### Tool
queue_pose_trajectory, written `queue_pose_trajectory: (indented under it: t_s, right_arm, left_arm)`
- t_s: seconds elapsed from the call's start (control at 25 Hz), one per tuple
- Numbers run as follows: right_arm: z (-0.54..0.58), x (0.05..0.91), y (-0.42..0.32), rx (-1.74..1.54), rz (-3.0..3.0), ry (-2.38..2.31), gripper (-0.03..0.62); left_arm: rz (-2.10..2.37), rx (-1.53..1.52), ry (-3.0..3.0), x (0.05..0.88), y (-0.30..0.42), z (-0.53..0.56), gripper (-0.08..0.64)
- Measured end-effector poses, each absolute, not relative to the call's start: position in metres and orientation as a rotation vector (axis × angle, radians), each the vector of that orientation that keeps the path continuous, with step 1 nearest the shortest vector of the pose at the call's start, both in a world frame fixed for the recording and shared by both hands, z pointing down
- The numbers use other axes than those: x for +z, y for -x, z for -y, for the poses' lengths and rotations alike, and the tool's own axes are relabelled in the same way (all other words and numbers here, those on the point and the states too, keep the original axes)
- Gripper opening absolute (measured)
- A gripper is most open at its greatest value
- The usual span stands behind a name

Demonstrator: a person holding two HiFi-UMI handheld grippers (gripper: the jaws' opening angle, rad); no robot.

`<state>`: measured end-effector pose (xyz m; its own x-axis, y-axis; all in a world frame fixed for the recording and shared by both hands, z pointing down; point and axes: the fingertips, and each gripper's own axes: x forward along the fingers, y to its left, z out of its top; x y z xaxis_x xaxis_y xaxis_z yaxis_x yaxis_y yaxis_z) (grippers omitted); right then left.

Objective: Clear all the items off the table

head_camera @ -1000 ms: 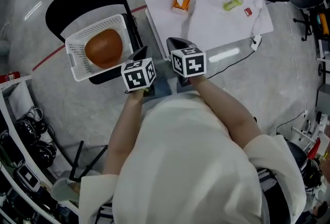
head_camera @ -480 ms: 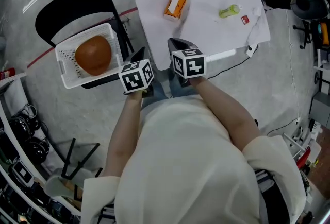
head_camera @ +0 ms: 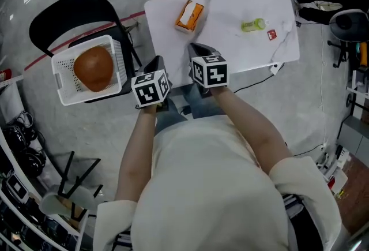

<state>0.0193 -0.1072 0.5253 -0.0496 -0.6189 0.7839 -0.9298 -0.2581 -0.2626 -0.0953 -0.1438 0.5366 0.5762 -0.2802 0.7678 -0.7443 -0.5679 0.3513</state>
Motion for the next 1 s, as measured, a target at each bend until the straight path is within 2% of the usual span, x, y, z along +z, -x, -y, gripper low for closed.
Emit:
queue_pose_trajectory:
  t_s: [0.52,0.6,1.0]
  right_arm:
    - [0.136,0.597,-0.076,1.264,1.605,-1.825,0.0]
    - [0.141,0.61,-0.082,1.3,1.607,-1.814,0.079]
    - [0.161,0.672,-0.114,1.372,1.532,-1.827,0.167]
  left_arm:
    - [0.883,0.945,-2.062,0.598,0.055,0.155,0.008]
    - [0.885,0.956,-2.055,0.608,0.05,0.156,0.009]
    - [0.881,1.006,-2.031,0.654,0.033,0.164,0.009]
